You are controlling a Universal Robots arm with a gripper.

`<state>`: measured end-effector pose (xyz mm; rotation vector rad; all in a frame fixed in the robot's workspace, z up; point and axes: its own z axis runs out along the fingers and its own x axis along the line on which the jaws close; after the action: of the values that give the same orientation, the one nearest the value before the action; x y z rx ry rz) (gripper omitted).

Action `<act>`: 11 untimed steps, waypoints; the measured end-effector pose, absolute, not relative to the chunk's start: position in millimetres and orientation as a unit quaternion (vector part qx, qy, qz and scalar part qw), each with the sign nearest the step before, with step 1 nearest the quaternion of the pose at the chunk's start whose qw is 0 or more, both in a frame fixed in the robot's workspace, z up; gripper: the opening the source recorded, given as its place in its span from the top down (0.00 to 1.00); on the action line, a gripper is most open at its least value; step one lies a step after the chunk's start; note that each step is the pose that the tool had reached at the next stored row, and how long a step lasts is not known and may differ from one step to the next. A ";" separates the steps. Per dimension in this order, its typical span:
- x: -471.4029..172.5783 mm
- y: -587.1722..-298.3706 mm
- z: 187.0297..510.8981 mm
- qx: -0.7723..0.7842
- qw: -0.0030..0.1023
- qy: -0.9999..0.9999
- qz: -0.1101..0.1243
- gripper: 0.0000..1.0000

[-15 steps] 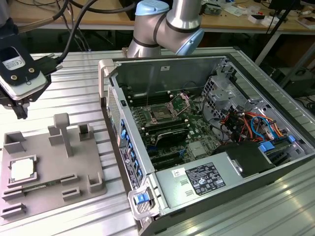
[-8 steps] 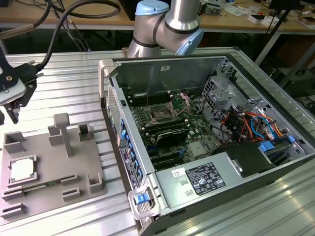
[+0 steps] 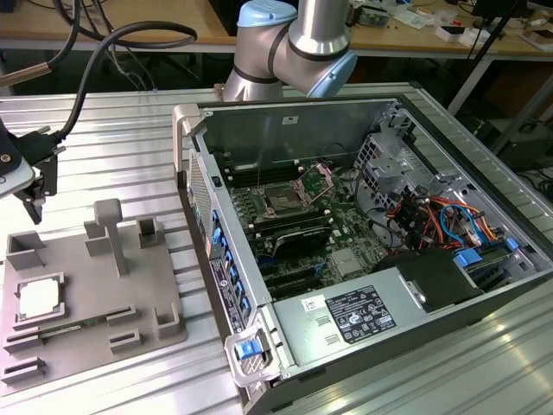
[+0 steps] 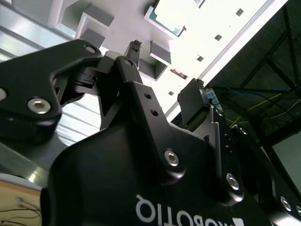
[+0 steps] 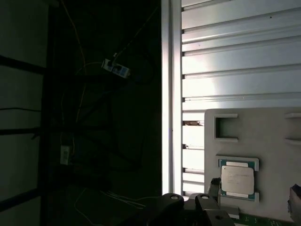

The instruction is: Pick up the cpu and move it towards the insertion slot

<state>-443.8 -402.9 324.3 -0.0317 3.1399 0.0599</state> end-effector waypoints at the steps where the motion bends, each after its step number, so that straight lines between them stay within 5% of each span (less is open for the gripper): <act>1: -443.8 -402.9 324.3 -0.010 0.000 1.000 0.019 0.40; 11: -444.2 -404.3 318.4 -0.011 0.001 1.000 0.019 0.40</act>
<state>-444.2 -404.3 318.4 -0.0336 3.1397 0.0602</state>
